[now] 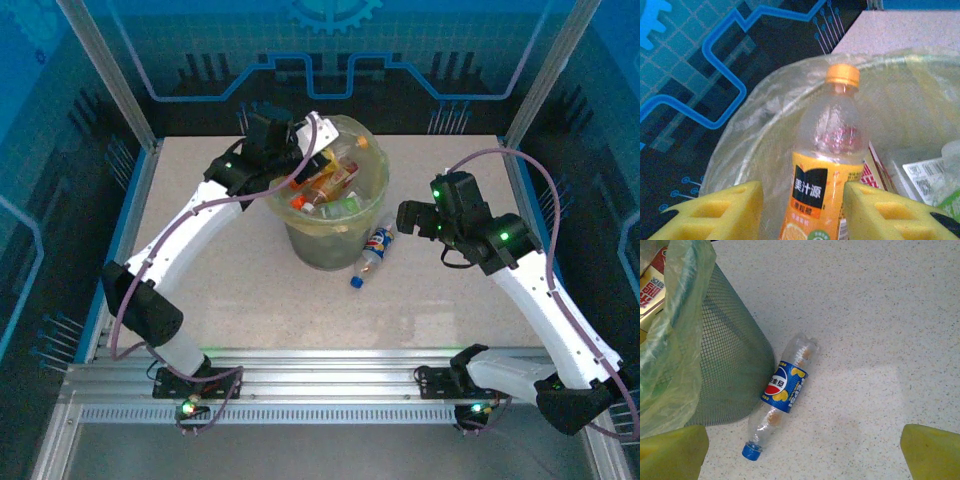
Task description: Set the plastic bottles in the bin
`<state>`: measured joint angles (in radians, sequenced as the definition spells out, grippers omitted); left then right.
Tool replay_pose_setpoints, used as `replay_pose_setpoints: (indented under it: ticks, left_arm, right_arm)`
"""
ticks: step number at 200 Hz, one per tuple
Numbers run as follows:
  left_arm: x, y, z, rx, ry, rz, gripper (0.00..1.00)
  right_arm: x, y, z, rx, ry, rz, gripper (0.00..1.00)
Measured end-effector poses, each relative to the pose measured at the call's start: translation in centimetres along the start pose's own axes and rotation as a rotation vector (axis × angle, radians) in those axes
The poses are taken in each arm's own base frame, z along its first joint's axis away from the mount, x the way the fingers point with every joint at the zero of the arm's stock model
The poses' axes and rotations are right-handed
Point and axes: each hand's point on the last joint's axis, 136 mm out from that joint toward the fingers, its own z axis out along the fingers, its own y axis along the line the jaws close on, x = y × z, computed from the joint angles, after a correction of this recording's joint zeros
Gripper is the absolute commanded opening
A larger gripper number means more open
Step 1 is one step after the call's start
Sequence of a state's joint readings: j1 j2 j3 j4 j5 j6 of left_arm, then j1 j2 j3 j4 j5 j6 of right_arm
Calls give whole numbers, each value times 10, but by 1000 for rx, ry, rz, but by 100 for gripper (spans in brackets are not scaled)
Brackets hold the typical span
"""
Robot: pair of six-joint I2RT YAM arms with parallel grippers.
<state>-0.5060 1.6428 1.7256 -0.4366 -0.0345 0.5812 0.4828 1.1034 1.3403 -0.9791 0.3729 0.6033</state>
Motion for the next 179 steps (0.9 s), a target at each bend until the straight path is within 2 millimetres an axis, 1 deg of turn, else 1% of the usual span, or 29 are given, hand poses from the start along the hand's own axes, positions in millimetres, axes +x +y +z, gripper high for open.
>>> replay_pose_setpoints:
  ticks: [13, 21, 33, 46, 65, 97, 113, 134, 144, 161, 179]
  left_arm:
    - [-3, 1, 0, -3, -12, -26, 40]
    - [-6, 4, 3, -11, -12, -76, 40]
    - [-20, 14, 13, -41, -42, -142, 40]
    - [-24, 21, 25, -65, -54, -202, 40]
    - [-20, 25, 46, -84, -39, -286, 40]
    - [-5, 27, 82, -108, 12, -381, 37]
    - [1, 26, 94, -109, 35, -410, 35]
    - [5, 24, 96, -106, 49, -431, 35]
    - [5, 24, 94, -107, 47, -434, 36]
    - [10, 20, 92, -101, 47, -440, 36]
    - [9, 16, 86, -83, 21, -439, 38]
  right_arm:
    - [0, 0, 0, -2, 1, 0, 100]
    - [1, 1, 0, -5, 4, 1, 100]
    - [2, 1, 1, -5, 7, 1, 100]
    - [4, 0, 2, -3, 13, 1, 100]
    - [6, -1, 4, 0, 20, 0, 100]
    - [6, -1, 4, 1, 20, 0, 100]
    - [7, -1, 4, 3, 23, -1, 99]
    - [8, -4, 5, 12, 28, 2, 100]
    - [9, -6, 5, 15, 29, 4, 100]
    - [12, -10, 5, 25, 34, 8, 100]
    - [13, -13, 7, 32, 39, 13, 100]
